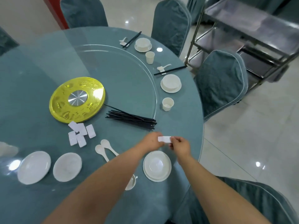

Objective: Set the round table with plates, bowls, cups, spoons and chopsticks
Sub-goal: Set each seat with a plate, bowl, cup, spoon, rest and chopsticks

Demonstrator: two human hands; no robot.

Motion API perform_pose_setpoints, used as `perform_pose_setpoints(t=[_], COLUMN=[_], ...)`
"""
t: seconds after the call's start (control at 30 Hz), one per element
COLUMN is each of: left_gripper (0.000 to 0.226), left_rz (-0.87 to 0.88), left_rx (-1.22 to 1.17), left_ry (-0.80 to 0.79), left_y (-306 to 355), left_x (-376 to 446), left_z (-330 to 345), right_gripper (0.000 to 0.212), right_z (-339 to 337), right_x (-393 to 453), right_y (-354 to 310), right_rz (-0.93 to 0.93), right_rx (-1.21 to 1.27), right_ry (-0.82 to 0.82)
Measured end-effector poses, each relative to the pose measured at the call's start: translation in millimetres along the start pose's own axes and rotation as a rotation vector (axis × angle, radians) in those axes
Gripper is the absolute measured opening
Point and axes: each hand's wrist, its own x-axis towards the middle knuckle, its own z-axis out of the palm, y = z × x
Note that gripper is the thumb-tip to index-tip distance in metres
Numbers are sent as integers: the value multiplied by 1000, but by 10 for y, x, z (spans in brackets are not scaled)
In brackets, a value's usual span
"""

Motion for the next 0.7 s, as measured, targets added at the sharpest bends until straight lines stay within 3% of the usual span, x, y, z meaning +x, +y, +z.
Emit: perform_pose_setpoints(t=[0.1,0.23,0.4,0.53,0.7], left_gripper=[14,10,17,28,25], left_rz=[-117,-195,-308,-307,-296], left_rx=[-207,-304,-408,-366,-325], left_ry=[-44,-58,-76,-92,-106], left_y=[47,23,9,-10,18], left_x=[75,213,401,604,725], left_z=[138,277,317,311,302], right_gripper=[15,5,15,23,22], right_z=[40,135,238,277,301], right_x=[121,327,602,802,911], right_y=[46,89,176,196,159], right_rz=[70,181,159,131,98], right_rx=[146,223,8,-151,-236], right_ry=[34,57,77,74,126])
